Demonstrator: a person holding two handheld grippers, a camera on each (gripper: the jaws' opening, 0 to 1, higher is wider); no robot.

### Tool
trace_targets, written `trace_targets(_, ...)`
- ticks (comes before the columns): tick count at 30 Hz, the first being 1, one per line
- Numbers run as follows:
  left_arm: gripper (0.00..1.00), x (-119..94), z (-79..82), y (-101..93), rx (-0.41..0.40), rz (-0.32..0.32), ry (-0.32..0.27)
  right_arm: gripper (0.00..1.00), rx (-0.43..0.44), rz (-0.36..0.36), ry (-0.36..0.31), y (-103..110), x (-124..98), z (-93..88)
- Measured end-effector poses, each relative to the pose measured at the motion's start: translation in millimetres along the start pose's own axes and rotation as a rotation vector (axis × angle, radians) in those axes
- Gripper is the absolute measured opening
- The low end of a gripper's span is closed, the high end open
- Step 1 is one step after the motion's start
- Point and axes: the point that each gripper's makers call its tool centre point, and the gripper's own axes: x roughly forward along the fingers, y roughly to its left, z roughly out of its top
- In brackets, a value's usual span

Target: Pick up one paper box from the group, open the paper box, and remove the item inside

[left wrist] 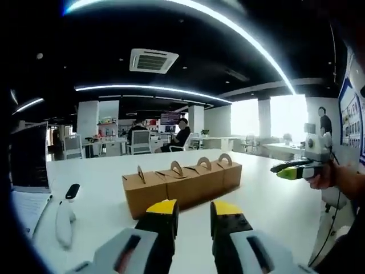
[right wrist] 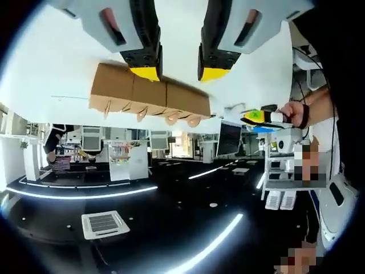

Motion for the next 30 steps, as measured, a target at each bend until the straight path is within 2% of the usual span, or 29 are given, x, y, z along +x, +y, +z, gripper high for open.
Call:
trace_targets(5, 0.25, 1, -5.5, -2.7, -0.017, -0.018, 0.014, 0.27, 0.002, 0.015, 0.025, 1, 8, -5.6)
trace_targets(13, 0.25, 1, -2.6, 6.7, -0.034, -0.020, -0.008, 0.27, -0.018, 0.010, 0.027, -8, 19, 5.2)
trace_targets(30, 0.25, 7, -17.7, 17.5, -0.062, -0.012, 0.007, 0.27, -0.041, -0.009, 0.054, -16, 28, 9.9)
